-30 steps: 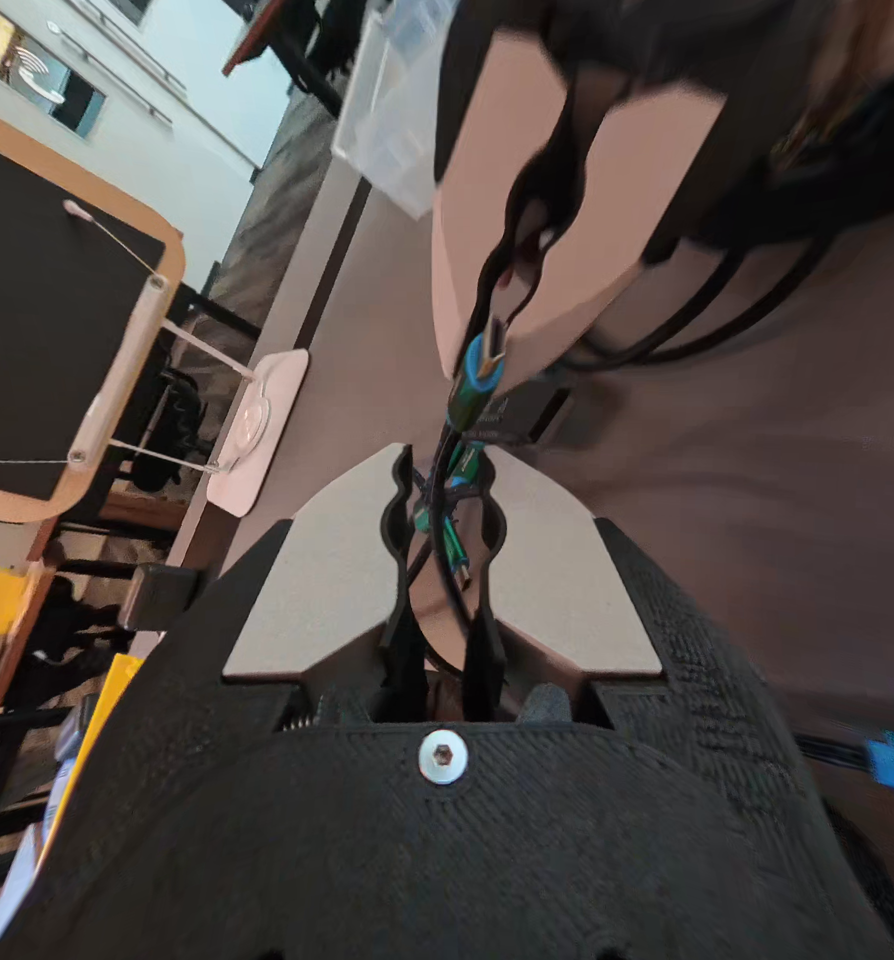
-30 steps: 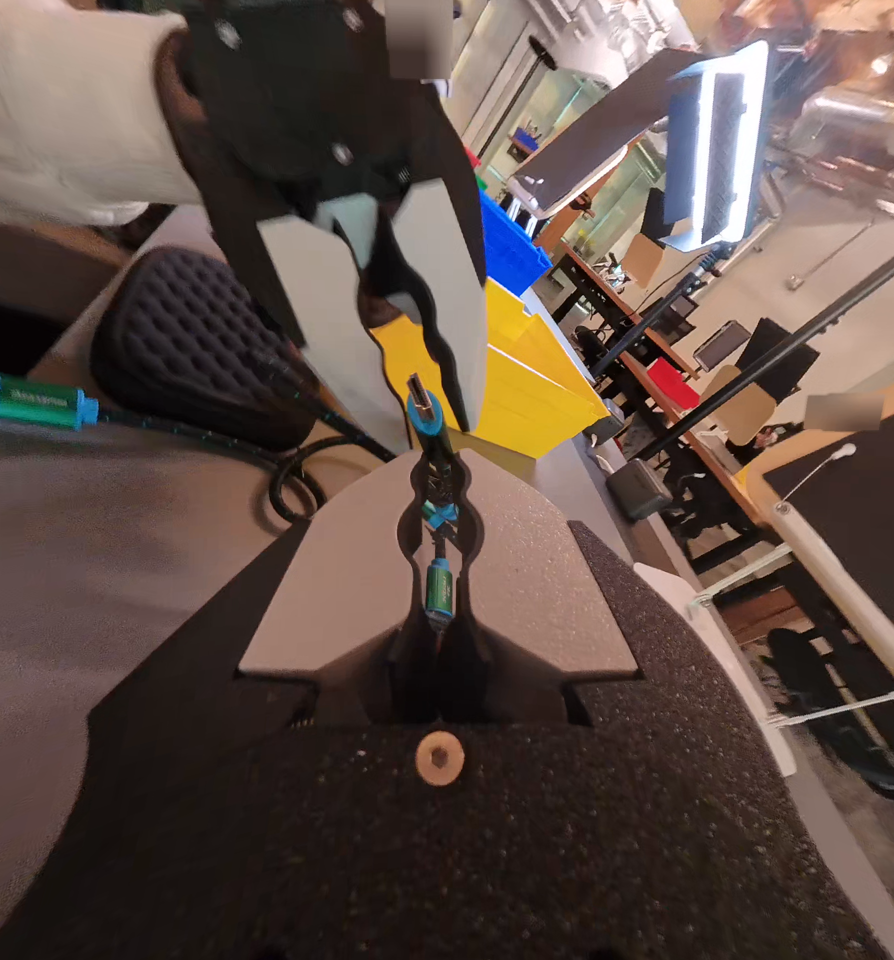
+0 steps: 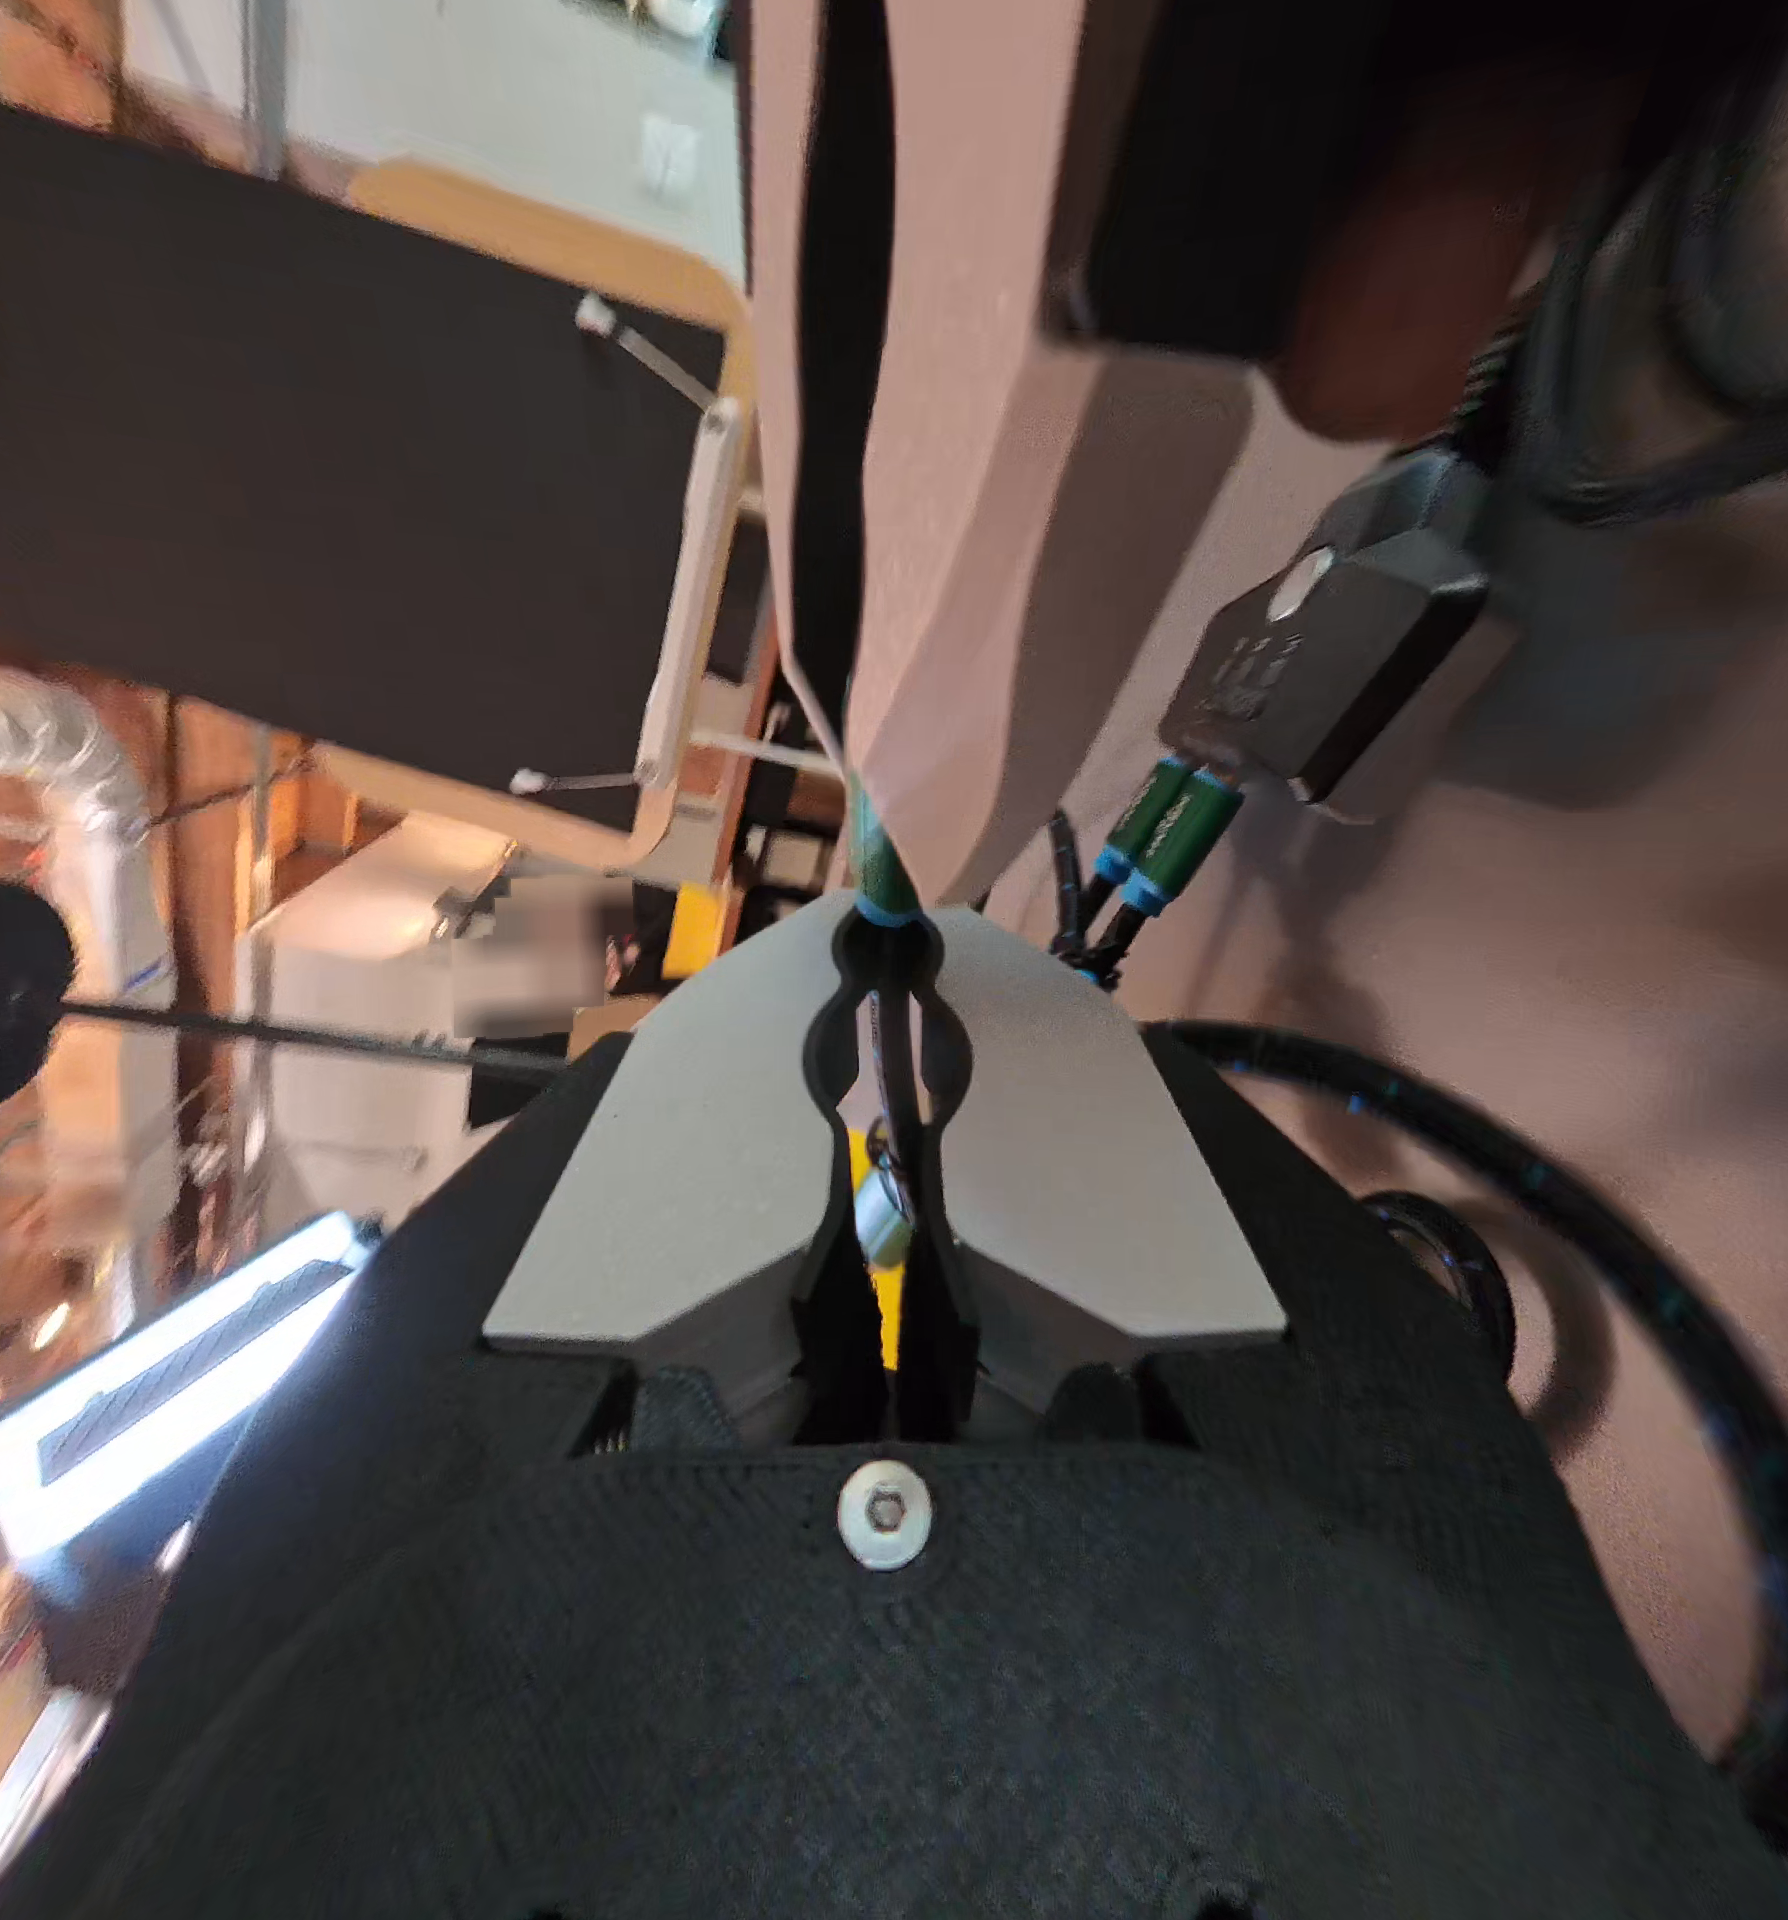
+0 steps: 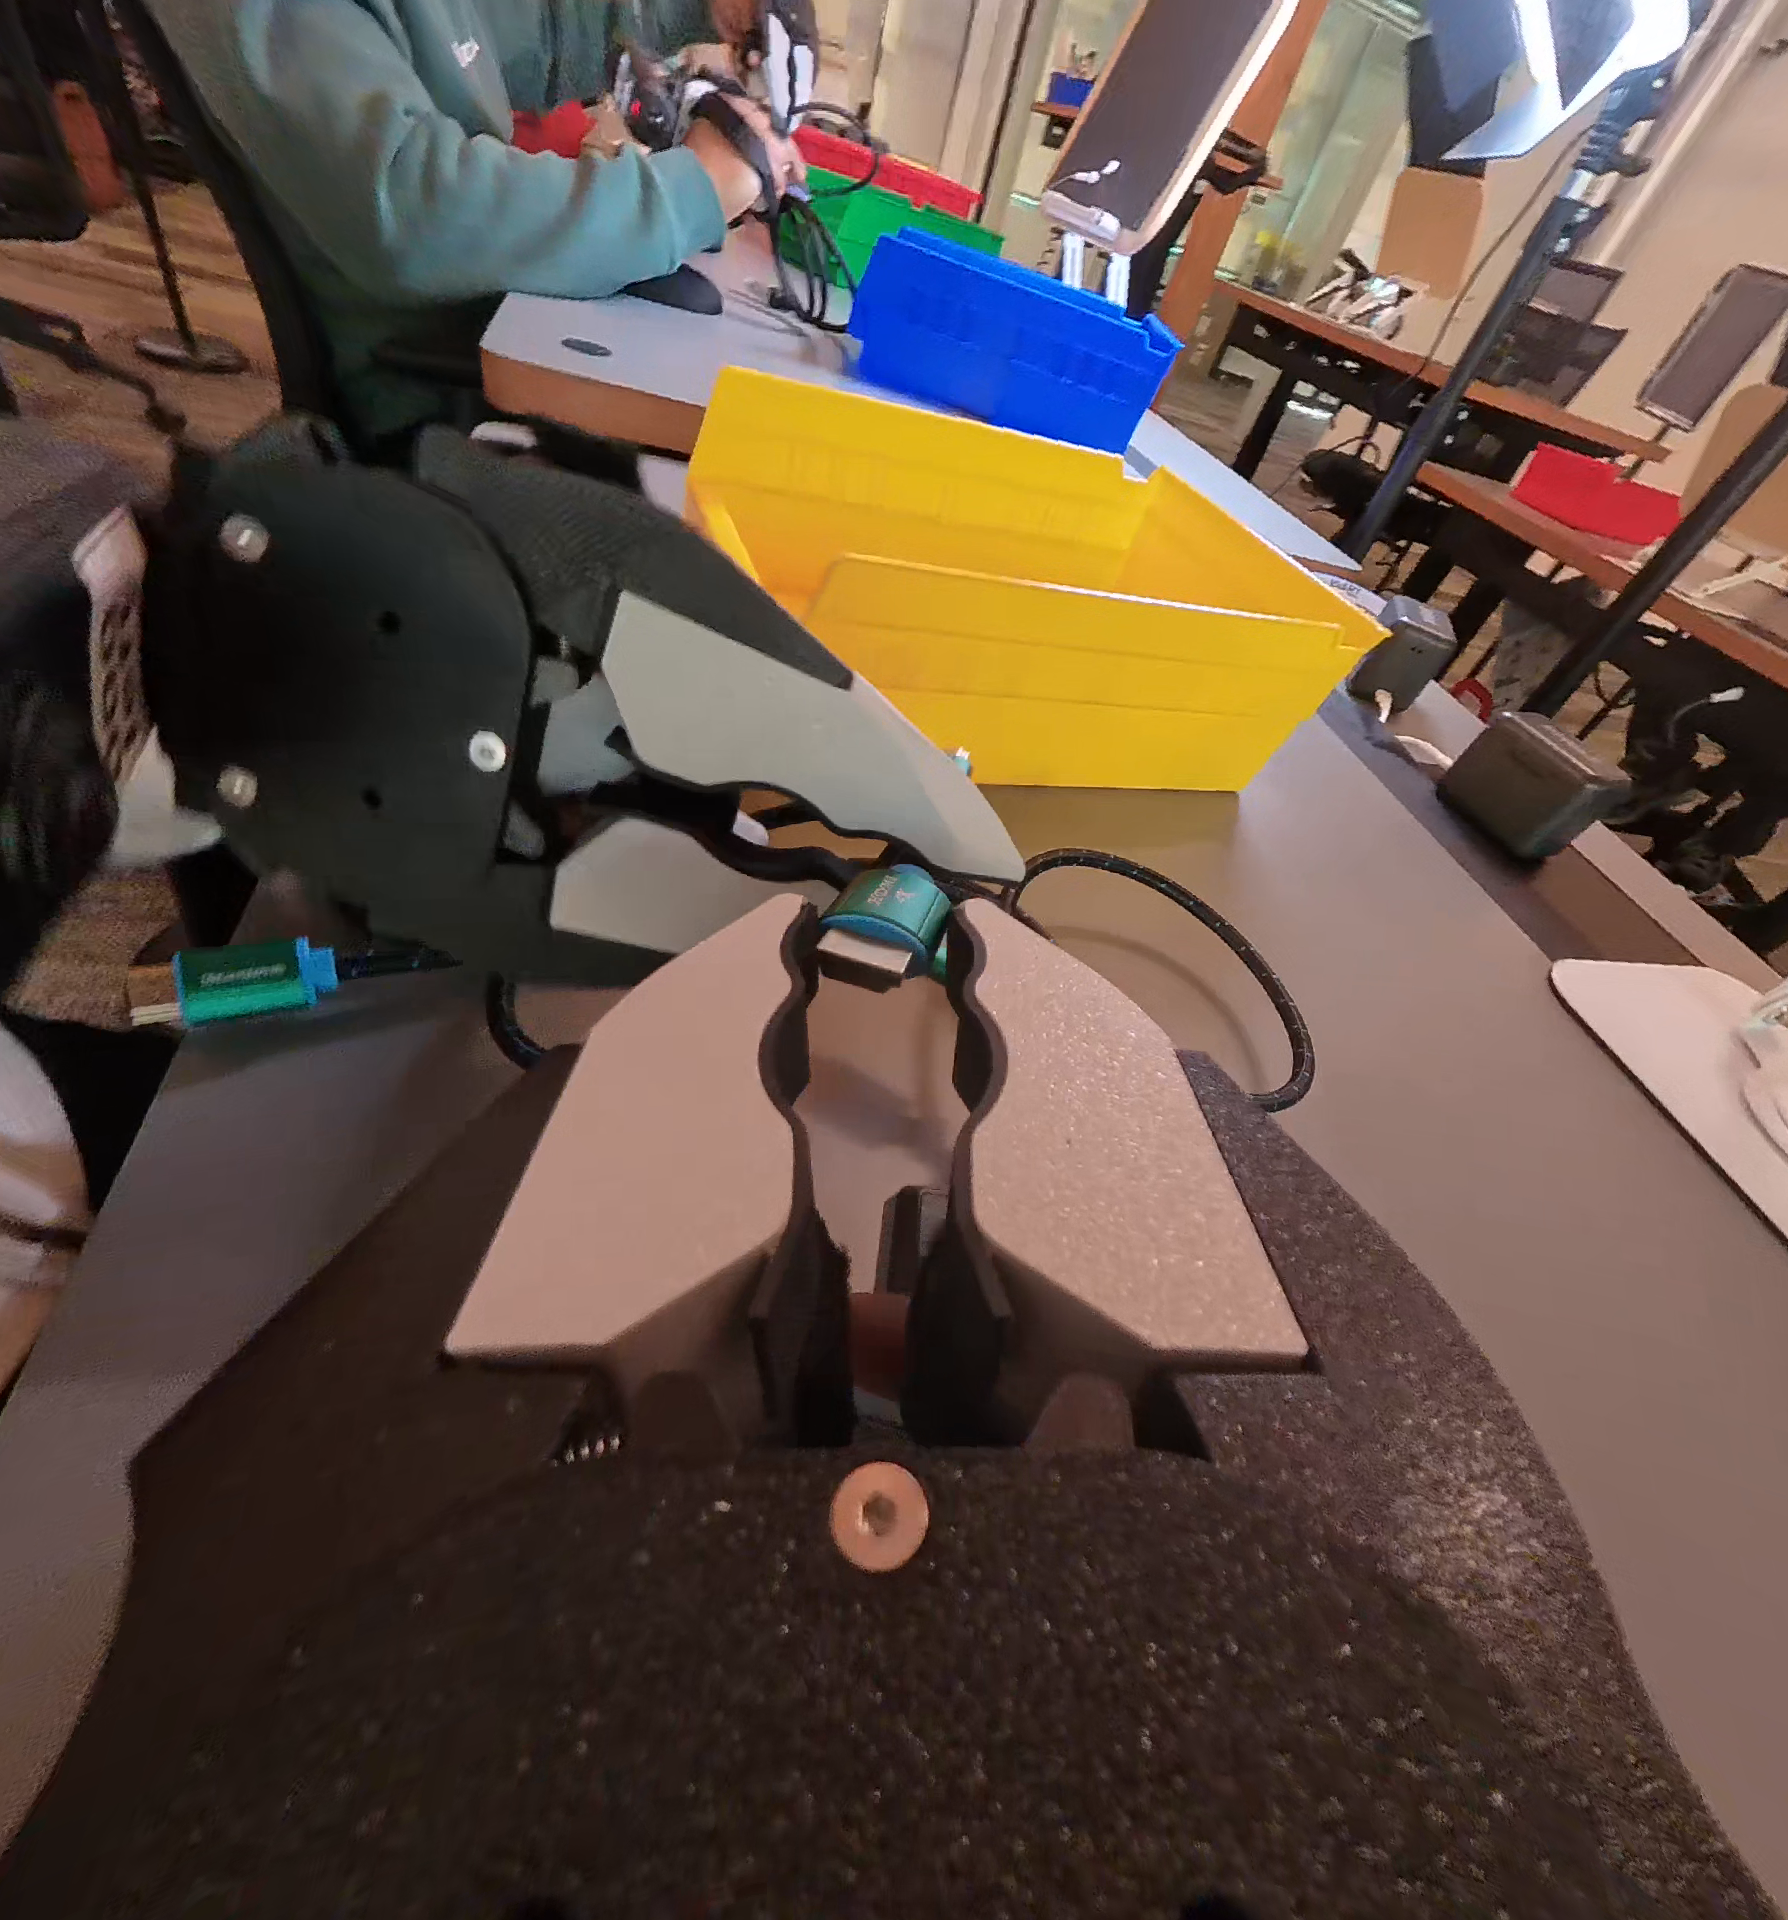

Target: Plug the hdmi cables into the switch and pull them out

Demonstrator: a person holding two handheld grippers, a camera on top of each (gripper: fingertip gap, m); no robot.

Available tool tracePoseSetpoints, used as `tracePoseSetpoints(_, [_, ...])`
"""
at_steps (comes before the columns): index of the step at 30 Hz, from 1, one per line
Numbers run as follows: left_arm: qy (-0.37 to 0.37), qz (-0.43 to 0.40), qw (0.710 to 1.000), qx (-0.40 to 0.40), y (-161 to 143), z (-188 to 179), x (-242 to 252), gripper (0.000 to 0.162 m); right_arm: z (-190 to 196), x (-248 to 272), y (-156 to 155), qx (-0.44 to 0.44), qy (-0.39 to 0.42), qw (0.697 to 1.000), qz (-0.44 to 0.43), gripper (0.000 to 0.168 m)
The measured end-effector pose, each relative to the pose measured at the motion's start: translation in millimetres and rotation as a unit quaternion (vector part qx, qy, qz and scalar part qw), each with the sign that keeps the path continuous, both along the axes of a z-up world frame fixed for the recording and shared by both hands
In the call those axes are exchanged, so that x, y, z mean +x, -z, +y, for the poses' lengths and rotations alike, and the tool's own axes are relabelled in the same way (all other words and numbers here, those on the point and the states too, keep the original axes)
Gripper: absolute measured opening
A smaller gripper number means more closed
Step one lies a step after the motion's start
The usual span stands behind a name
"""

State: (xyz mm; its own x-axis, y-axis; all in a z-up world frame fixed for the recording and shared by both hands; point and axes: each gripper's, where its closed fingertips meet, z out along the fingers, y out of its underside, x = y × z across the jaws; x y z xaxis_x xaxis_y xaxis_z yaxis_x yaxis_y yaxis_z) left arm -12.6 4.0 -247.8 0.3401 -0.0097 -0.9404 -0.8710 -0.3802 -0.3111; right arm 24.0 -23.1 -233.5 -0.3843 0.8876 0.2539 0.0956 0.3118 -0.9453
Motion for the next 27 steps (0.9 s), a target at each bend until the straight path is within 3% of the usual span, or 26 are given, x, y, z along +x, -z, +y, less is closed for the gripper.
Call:
tracePoseSetpoints(3, [0.123, -0.087, 0.987, -0.062, 9, -7, 23, 0.010, -4, 10, 2, 0.035, -0.049, 0.998, 0.004, 0.021])
tracePoseSetpoints(6, [0.220, -0.215, 0.940, -0.148, 11, -26, 42, 0.026, -19, 23, 4, 0.066, -0.123, 0.990, 0.017, 0.021])
tracePoseSetpoints(10, [0.304, -0.322, 0.871, -0.211, 1, -43, 56, 0.022, -26, 29, 2, 0.087, -0.156, 0.983, 0.043, 0.021])
tracePoseSetpoints(12, [0.317, -0.342, 0.851, -0.242, 2, -47, 60, 0.016, -28, 31, 1, 0.087, -0.165, 0.981, 0.048, 0.021])
tracePoseSetpoints(20, [0.312, -0.299, 0.863, -0.264, 12, -47, 62, 0.012, -26, 32, 10, 0.093, -0.173, 0.980, 0.028, 0.021])
tracePoseSetpoints(27, [0.296, -0.316, 0.859, -0.273, 16, -46, 61, 0.011, -26, 31, 12, 0.088, -0.171, 0.981, 0.021, 0.021])
